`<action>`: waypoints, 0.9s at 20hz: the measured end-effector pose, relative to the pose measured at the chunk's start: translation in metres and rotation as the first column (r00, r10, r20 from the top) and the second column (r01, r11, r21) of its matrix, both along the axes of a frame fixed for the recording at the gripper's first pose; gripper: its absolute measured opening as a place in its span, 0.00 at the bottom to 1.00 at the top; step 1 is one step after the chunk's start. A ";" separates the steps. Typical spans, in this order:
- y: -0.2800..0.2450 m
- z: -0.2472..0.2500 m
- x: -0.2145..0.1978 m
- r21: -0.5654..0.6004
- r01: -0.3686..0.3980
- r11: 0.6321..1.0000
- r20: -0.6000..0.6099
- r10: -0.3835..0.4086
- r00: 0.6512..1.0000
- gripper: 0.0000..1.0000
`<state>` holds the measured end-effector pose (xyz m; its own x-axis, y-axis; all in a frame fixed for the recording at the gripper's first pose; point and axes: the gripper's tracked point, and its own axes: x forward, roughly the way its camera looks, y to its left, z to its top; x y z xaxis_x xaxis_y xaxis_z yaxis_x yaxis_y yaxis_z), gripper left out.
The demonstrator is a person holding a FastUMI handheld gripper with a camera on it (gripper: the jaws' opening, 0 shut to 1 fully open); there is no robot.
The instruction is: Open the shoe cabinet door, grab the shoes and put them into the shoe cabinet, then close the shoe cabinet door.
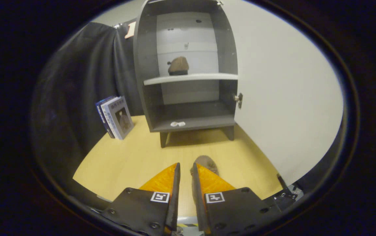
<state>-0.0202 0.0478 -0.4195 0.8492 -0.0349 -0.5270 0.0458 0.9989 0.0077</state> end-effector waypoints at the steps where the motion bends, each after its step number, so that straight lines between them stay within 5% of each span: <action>1: 0.000 -0.017 0.003 -0.002 -0.003 1.000 -0.032 0.003 0.999 0.26; 9: -0.011 -0.112 0.008 -0.036 0.002 0.999 -0.209 -0.009 0.978 0.26; 18: -0.014 -0.139 0.013 -0.126 -0.040 0.991 -0.287 0.002 0.958 0.26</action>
<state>-0.0070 0.0342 -0.5582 0.6649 -0.1026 -0.7399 0.0065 0.9913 -0.1316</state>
